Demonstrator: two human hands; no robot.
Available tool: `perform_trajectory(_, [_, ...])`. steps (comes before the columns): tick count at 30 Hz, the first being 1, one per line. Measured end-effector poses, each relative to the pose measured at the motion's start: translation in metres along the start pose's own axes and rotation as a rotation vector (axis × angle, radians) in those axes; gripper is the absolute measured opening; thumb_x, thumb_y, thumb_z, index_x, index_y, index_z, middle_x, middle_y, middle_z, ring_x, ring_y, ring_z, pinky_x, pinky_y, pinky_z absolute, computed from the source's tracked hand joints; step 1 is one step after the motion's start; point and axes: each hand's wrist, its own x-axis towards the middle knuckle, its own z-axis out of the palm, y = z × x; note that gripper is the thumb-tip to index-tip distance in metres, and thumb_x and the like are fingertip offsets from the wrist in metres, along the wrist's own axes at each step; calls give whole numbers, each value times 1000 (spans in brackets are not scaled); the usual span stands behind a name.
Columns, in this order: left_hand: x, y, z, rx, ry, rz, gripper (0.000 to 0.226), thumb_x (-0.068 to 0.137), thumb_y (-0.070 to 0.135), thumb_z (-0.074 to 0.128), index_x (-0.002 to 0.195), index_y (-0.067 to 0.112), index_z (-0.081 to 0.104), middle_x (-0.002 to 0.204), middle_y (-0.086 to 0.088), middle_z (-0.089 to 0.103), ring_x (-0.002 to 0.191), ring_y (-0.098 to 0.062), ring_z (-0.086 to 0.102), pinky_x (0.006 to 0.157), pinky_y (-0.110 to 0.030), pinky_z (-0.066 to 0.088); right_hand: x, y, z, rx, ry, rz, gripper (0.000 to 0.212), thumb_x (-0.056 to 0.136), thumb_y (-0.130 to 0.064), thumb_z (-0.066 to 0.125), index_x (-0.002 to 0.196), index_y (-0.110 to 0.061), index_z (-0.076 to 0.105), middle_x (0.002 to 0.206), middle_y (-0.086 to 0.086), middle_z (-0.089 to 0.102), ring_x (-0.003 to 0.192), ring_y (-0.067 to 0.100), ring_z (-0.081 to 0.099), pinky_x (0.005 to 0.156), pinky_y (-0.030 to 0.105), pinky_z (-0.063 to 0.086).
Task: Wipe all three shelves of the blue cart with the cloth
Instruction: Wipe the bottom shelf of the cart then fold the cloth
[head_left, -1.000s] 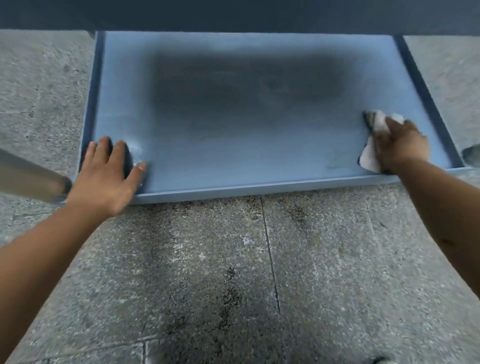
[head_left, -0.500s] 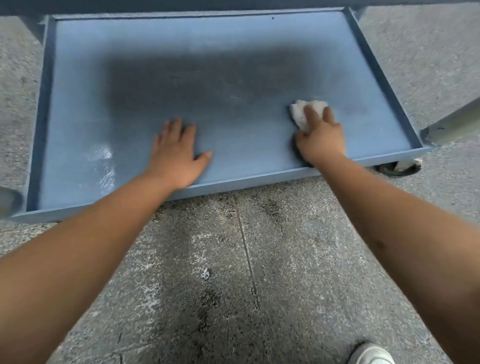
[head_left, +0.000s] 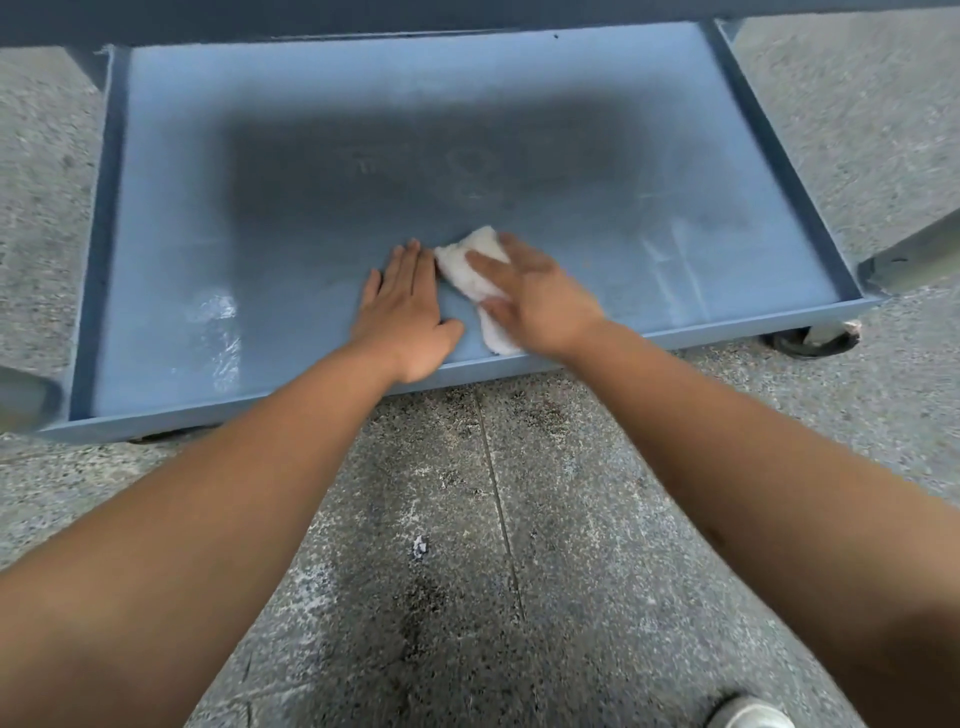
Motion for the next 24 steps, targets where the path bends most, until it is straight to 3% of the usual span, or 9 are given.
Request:
perform_trajectory(3, [-1,-1,0,10,-14,4,84,90,41,41,154,10,-4,163,-7,-12,149,-18,-13,120,-39,-7,-7,65,-23,-56,98,169,55,97,-25,51,150,-23,35,158,23,20,143,40,25,115,39,22])
perform_trajectory(6, [-1,-1,1,21,-19,5,83,90,43,39,154,10,-3,163,-7,-13,149,-18,-15,120,-40,-7,-38,147,-49,-178,215,519,53,96,-34,45,148,-29,35,155,21,27,137,43,31,112,48,30])
perform_trajectory(8, [-1,0,1,28,-22,5,84,90,44,38,154,10,-4,163,-7,-14,149,-18,-15,120,-40,-7,-60,183,-65,-260,226,799,50,92,-47,39,141,-39,33,150,15,31,131,43,31,105,53,30])
perform_trajectory(10, [0,1,1,33,-23,5,84,90,45,37,154,10,-5,163,-7,-14,148,-18,-15,120,-40,-7,-66,191,-74,-250,160,918,50,89,-53,40,136,-40,33,143,19,31,127,45,30,102,55,30])
perform_trajectory(15, [1,3,-2,-29,-5,-17,81,87,38,47,153,9,9,164,-9,-6,150,-21,-8,120,-43,-2,-59,171,-81,-148,158,895,53,80,-38,48,131,-28,41,127,25,41,116,48,39,95,52,43])
perform_trajectory(19, [3,27,-10,-170,70,-15,72,86,31,57,147,7,27,157,-16,22,146,-30,15,117,-39,14,-59,159,-88,-61,219,825,62,72,-39,65,131,-28,50,122,21,58,114,39,55,96,43,47])
perform_trajectory(24, [11,95,-16,-530,5,23,67,90,29,59,148,10,32,151,-11,39,137,-25,37,104,-26,31,-55,127,-76,352,359,702,62,71,-35,72,130,-33,53,127,4,63,110,26,62,92,32,51])
